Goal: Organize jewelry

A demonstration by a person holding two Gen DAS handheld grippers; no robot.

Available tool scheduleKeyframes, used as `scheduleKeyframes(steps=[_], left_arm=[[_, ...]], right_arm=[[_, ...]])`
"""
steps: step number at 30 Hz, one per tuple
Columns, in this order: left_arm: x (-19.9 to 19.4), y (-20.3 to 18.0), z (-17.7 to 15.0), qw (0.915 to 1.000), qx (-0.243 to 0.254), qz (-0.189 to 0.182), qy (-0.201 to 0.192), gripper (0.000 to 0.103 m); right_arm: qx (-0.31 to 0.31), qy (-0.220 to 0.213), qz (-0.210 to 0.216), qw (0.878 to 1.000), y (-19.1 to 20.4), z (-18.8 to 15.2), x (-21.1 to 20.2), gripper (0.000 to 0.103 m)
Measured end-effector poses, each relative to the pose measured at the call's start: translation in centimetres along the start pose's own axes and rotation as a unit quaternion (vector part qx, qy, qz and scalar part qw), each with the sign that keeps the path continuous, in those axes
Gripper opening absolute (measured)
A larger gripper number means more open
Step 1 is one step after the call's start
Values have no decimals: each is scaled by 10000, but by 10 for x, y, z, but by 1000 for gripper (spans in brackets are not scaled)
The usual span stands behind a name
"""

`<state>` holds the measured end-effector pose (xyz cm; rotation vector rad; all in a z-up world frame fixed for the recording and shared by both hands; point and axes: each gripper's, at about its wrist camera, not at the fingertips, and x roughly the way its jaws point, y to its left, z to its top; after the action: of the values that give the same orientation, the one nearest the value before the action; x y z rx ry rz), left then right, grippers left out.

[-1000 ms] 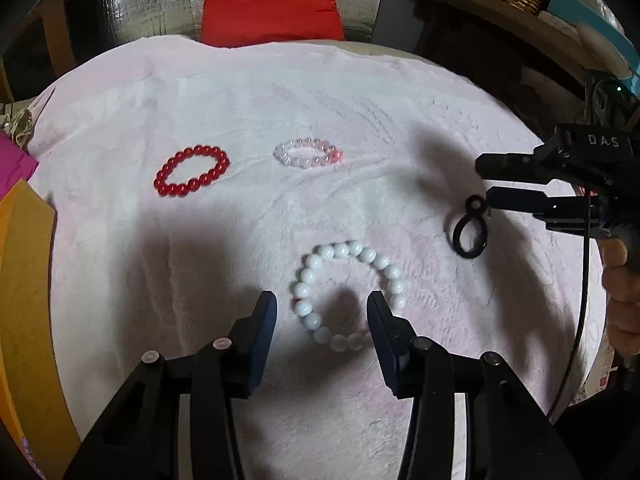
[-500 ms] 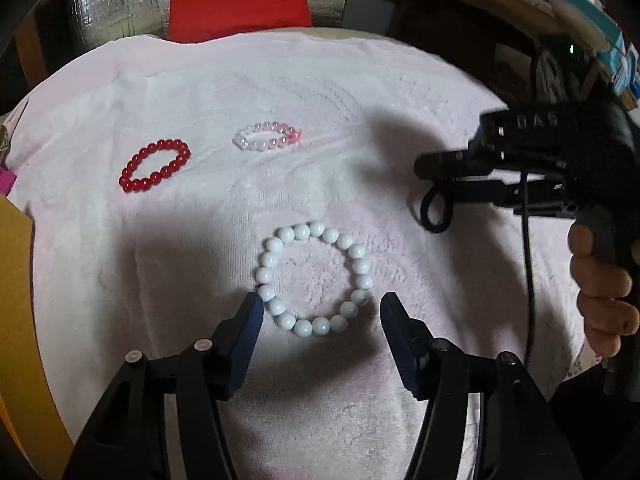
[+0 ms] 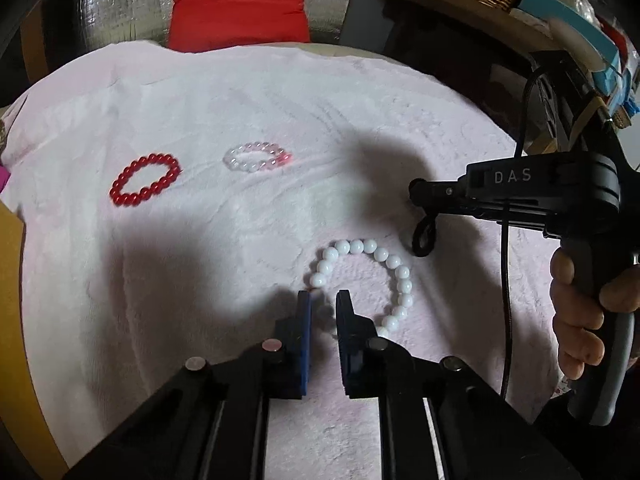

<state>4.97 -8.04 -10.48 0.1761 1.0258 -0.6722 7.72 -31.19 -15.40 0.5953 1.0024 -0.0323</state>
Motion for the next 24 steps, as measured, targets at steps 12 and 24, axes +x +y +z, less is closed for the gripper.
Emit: scheduleKeyframes(steps=[12,24], left_arm=[[9,-13,7,9999,51,78,134,67],[29,-38,9,9983,429,321,224,70]], right_arm=[[83,145,91,9998,-26,-1,-7,13],[149,236,230,9993,-38,0,-5,12]])
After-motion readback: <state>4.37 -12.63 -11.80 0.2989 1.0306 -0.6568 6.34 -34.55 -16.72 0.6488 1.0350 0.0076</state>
